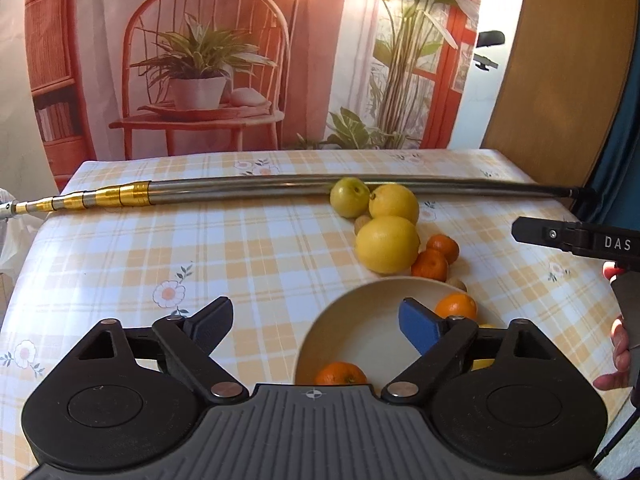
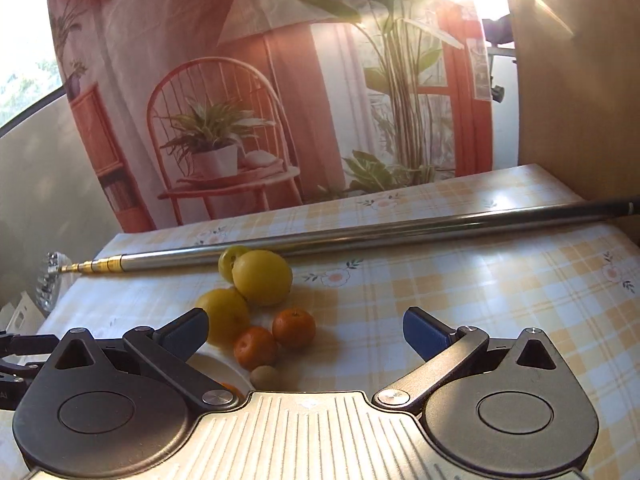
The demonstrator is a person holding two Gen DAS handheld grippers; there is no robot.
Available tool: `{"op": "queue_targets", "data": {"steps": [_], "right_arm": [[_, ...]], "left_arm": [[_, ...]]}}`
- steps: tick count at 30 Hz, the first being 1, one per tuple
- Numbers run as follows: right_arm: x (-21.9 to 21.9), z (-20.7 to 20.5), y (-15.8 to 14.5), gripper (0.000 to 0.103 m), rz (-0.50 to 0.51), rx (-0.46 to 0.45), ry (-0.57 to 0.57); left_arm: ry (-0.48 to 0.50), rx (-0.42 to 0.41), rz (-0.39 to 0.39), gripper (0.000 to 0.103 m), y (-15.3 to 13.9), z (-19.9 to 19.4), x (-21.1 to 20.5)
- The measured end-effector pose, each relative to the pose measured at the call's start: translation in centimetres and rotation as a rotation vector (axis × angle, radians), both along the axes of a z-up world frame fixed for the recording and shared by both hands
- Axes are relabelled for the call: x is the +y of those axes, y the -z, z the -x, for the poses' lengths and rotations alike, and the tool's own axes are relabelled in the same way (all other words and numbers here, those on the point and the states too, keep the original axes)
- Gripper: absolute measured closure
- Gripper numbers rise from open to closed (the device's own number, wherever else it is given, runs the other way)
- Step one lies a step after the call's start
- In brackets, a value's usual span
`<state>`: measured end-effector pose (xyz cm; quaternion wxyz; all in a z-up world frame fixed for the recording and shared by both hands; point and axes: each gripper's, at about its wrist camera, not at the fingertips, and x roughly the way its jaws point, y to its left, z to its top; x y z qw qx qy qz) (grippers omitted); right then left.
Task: Organize fruits
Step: 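Withdraw both open tools from the plate toward the remaining fruit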
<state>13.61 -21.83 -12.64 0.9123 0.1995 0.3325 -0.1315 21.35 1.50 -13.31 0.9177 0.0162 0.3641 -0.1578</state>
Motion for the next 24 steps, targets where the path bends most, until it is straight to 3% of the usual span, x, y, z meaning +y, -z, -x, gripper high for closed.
{"op": "queue_targets", "data": {"steps": [2, 6, 10, 14, 16, 19, 24], "right_arm": [[-0.7, -0.3, -0.5, 0.000, -0.008, -0.007, 0.020], [-2.3, -0.9, -1.1, 0.000, -0.070, -0.026, 0.044], [-2.4, -0.3, -1.5, 0.000, 0.000, -0.155, 0.136], [-2.9, -1.2, -1.3, 0.000, -0.016, -0.116, 0.086], [-2.9, -1.3, -1.2, 0.000, -0.006, -0.128, 0.079], [-2.9, -1.9, -0.9, 0.000, -0.023, -0.100, 0.039], [-2.5, -3.1, -0.3, 0.000, -0.005, -0.016, -0.014]], "left_arm": [[-0.018, -0.012, 0.013, 0.000, -0.8, -0.7, 0.6], [-0.058, -0.065, -0.001, 0.000, -2.5, -1.9, 1.4], [-0.062, -0.088, 0.006, 0.000, -3.6, -2.8, 1.6], [-0.047, -0.034, 0.074, 0.000, -3.4, -3.8, 1.7], [-0.046, -0.066, 0.095, 0.000, -3.0, -3.6, 1.7], [-0.036, -0.105, 0.065, 0.000, -2.8, -3.7, 1.1], [-0.026, -0.038, 0.093, 0.000, -2.4, -5.2, 0.9]]}}
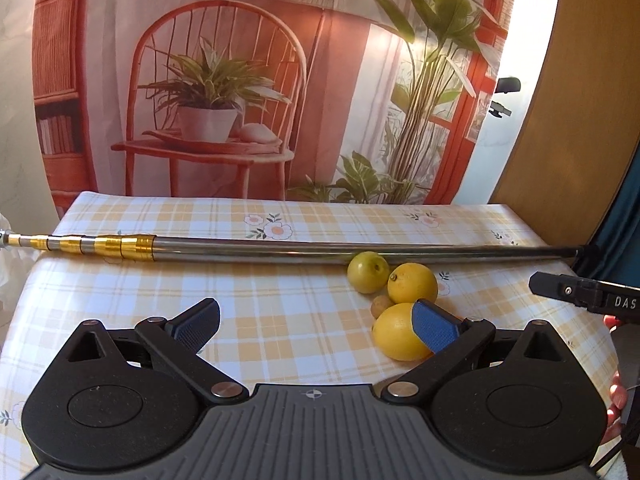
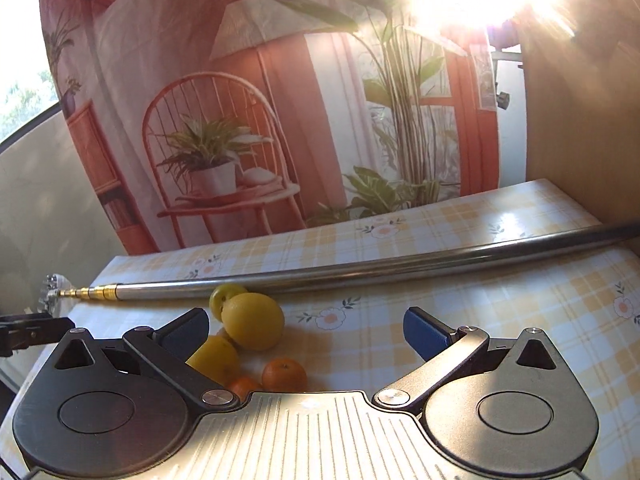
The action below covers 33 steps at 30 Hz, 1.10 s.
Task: Organize fruits
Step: 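Withdraw both open tools from the plate toward the remaining fruit, then grasp the small brown kiwi with the left tool while the right tool grasps a tangerine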
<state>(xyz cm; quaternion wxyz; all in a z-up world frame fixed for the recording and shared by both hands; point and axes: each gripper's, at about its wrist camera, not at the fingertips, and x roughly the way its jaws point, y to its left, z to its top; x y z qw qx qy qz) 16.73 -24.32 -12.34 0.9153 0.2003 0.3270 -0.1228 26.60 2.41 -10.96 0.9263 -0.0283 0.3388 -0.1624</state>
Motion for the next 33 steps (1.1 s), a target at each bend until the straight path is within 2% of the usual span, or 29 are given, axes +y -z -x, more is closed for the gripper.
{"op": "queue_targets", "data": {"steps": [2, 7, 10, 15, 17, 20, 22, 23, 25, 27, 28, 33], "right_arm": [[0.1, -0.4, 0.1, 0.000, 0.010, 0.024, -0.008], [0.1, -1.2, 0.5, 0.000, 0.043, 0.068, -0.042], [-0.3, -1.3, 0.7, 0.000, 0.047, 0.059, -0.049], [-0.9, -1.5, 1.2, 0.000, 0.071, 0.071, -0.019], [-1.3, -1.8, 1.7, 0.000, 0.044, 0.083, -0.020], [-1.6, -1.7, 2.3, 0.000, 0.020, 0.091, -0.005], [-1.8, -1.5, 2.5, 0.000, 0.015, 0.081, -0.001], [-1.9, -1.5, 2.5, 0.001, 0.011, 0.078, -0.001], [-2.0, -1.4, 2.7, 0.002, 0.003, 0.076, -0.002], [-2.2, -1.5, 2.7, 0.004, 0.000, 0.076, -0.002], [-2.2, -1.5, 2.7, 0.004, -0.001, 0.075, -0.002], [-2.4, -1.5, 2.9, 0.004, -0.010, 0.076, -0.007]], "left_arm": [[-0.006, 0.030, 0.019, 0.000, 0.1, -0.8, 0.1], [-0.012, 0.074, -0.029, 0.000, 0.5, -2.7, -1.1], [-0.019, 0.126, 0.006, 0.000, 1.1, -4.2, -1.3], [0.001, 0.100, -0.102, 0.002, 1.5, -5.7, -3.5], [0.014, 0.120, -0.096, 0.004, 1.9, -6.5, -4.0], [0.027, 0.190, -0.051, 0.021, 2.9, -8.0, -4.2], [0.046, 0.240, -0.004, 0.036, 3.6, -9.0, -4.3], [0.049, 0.270, 0.016, 0.040, 4.0, -9.5, -4.4], [0.049, 0.332, 0.045, 0.055, 5.0, -10.4, -4.6], [0.054, 0.375, 0.058, 0.064, 5.7, -11.2, -4.8], [0.061, 0.387, 0.061, 0.067, 6.1, -11.4, -4.9], [0.081, 0.437, 0.094, 0.071, 7.3, -12.4, -5.6]]}}
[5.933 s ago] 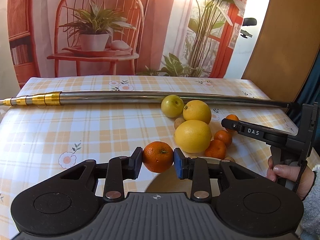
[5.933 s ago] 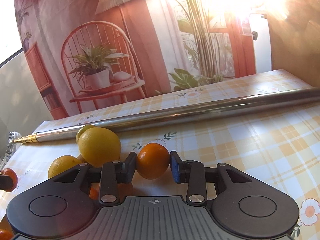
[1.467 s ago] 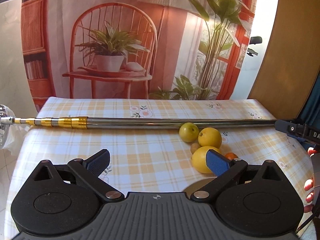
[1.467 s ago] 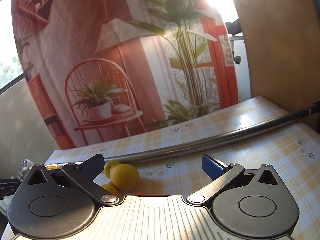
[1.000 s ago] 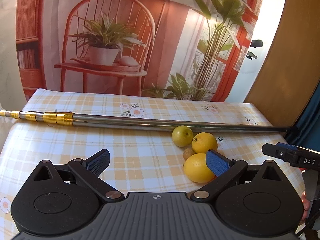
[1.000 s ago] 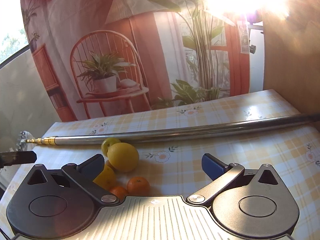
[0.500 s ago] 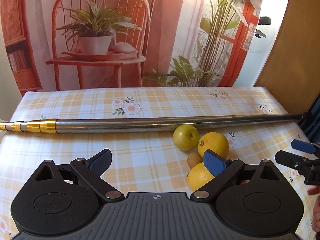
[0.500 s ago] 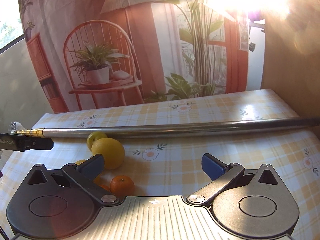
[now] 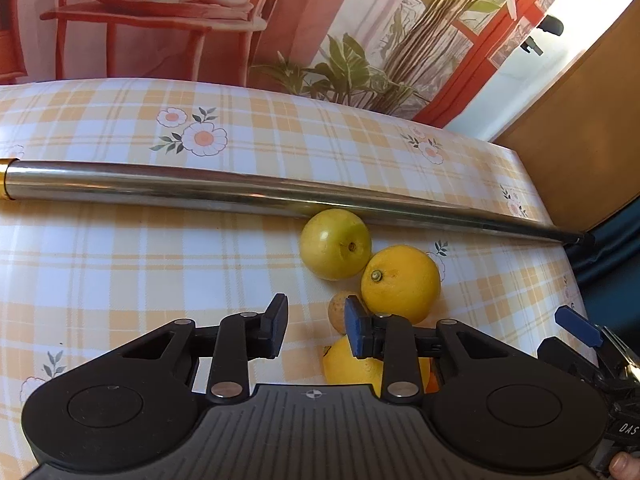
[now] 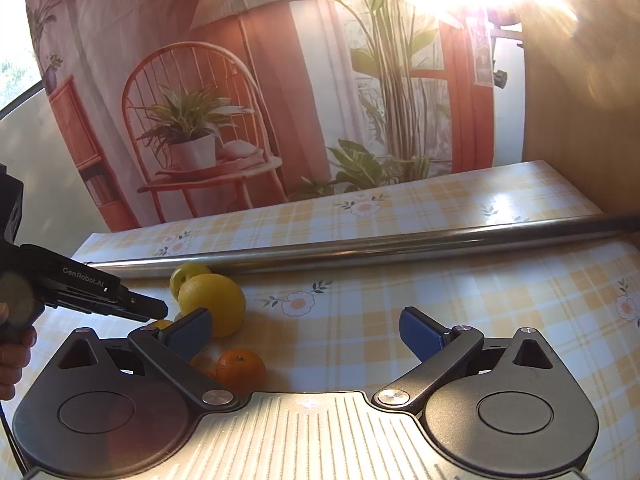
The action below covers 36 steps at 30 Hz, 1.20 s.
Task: Organize fruits
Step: 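Grasp the small brown kiwi with the left tool while the right tool grasps a tangerine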
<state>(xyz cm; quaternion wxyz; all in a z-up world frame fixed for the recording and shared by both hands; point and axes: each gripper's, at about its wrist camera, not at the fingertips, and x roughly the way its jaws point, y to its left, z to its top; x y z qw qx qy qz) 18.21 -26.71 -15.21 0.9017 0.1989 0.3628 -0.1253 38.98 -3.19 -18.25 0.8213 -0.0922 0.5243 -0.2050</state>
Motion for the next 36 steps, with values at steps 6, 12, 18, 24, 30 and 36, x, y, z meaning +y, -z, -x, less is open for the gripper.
{"op": "queue_targets", "data": {"steps": [6, 12, 18, 24, 30, 36], "right_arm": [[-0.1, 0.0, 0.2, 0.004, -0.005, 0.002, 0.000], [-0.1, 0.1, 0.3, 0.004, -0.012, 0.004, -0.004], [-0.1, 0.1, 0.7, 0.004, -0.031, 0.015, -0.009], [0.0, 0.0, 1.9, 0.008, -0.060, 0.024, -0.031], [1.3, -0.1, 3.4, 0.034, -0.042, 0.019, -0.082], [2.9, -1.0, 4.0, 0.047, -0.064, -0.026, -0.148]], "left_arm": [[0.032, 0.014, 0.020, 0.074, 0.4, -0.6, -1.6], [0.042, 0.037, 0.051, 0.074, 1.4, -1.1, -2.0], [0.065, 0.026, 0.046, 0.076, 1.8, -0.9, -2.2], [0.080, -0.049, 0.019, 0.076, 0.9, 0.2, -1.7], [0.091, -0.168, -0.008, 0.076, -1.3, 2.3, -0.7], [0.070, -0.288, -0.021, 0.076, -3.9, 5.3, 0.7]]}}
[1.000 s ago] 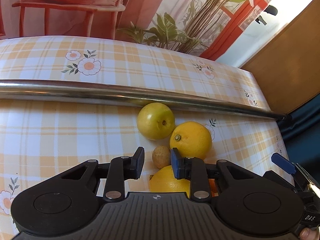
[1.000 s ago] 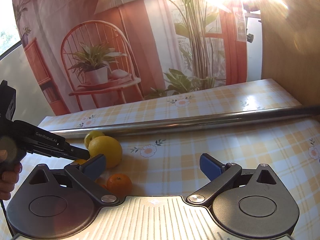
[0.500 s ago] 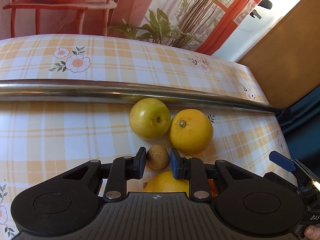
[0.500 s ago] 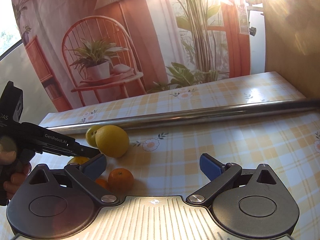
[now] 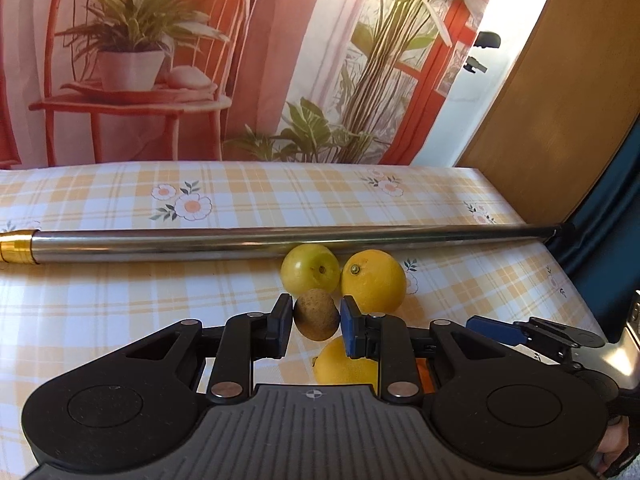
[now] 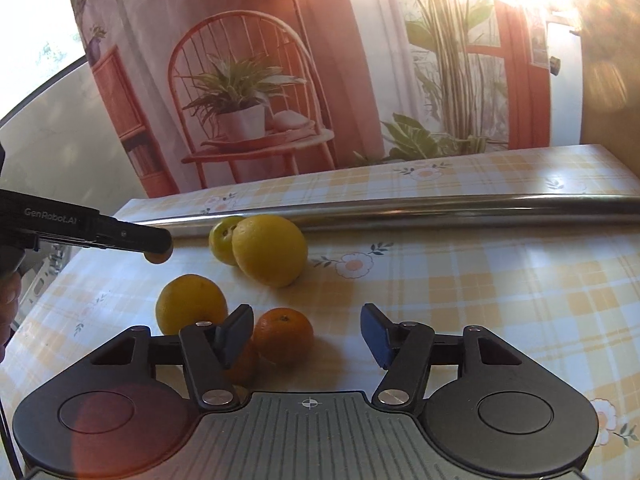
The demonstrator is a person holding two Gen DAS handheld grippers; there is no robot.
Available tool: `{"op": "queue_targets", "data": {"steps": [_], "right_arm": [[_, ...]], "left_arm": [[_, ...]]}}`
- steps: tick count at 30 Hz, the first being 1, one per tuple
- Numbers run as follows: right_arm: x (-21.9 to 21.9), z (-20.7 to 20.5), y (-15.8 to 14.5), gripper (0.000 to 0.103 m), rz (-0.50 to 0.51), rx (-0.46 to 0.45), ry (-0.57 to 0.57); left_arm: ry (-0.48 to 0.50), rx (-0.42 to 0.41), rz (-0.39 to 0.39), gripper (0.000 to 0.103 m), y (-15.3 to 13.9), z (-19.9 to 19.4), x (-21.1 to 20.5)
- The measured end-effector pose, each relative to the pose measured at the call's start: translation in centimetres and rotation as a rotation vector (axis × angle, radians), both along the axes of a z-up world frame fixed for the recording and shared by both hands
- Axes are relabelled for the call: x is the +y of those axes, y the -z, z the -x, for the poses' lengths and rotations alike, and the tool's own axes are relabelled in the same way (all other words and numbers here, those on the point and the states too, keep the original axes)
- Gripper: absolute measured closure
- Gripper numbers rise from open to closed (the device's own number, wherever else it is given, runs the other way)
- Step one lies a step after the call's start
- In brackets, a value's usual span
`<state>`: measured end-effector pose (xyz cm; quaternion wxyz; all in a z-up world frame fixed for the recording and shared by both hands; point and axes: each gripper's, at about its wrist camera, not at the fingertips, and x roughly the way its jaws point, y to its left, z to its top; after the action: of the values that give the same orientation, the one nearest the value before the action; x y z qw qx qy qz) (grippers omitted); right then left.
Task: Organize fruits
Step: 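Grasp the small brown kiwi with the left tool while the right tool grasps a tangerine, then carry the kiwi and the tangerine in both tools over the white plate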
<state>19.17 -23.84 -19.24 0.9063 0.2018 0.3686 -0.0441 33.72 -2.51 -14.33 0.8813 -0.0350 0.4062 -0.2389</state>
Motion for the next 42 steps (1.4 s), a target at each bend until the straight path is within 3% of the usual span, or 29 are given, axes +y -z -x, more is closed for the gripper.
{"op": "queue_targets", "data": {"steps": [4, 11, 15, 17, 22, 30, 37, 42], "right_arm": [[0.2, -1.0, 0.6, 0.056, -0.048, 0.004, 0.002], [0.4, -0.8, 1.7, 0.058, -0.095, -0.018, 0.027], [0.1, -0.3, 2.2, 0.058, -0.125, -0.041, 0.044], [-0.2, -0.1, 2.4, 0.065, -0.140, -0.043, 0.052], [-0.4, 0.2, 2.7, 0.068, -0.168, -0.057, 0.061], [0.2, 0.4, 2.6, 0.069, -0.127, -0.072, 0.061], [0.2, 1.6, 2.2, 0.070, -0.085, -0.118, 0.133], [0.9, 1.1, 2.1, 0.070, -0.014, -0.082, 0.152]], "left_arm": [[-0.026, -0.051, 0.001, 0.076, -1.2, 2.3, 1.1], [-0.064, -0.093, -0.010, 0.076, -1.9, 4.9, 2.4], [-0.061, -0.095, -0.013, 0.076, -1.8, 6.1, 2.7], [-0.057, -0.094, -0.014, 0.076, -1.6, 6.5, 2.6], [-0.062, -0.072, 0.001, 0.076, -0.9, 7.0, 2.6], [-0.080, -0.042, 0.016, 0.076, 0.1, 7.9, 3.2], [-0.087, -0.022, 0.020, 0.076, 0.8, 8.5, 3.5], [-0.082, -0.012, 0.015, 0.076, 1.1, 8.7, 3.4]]}}
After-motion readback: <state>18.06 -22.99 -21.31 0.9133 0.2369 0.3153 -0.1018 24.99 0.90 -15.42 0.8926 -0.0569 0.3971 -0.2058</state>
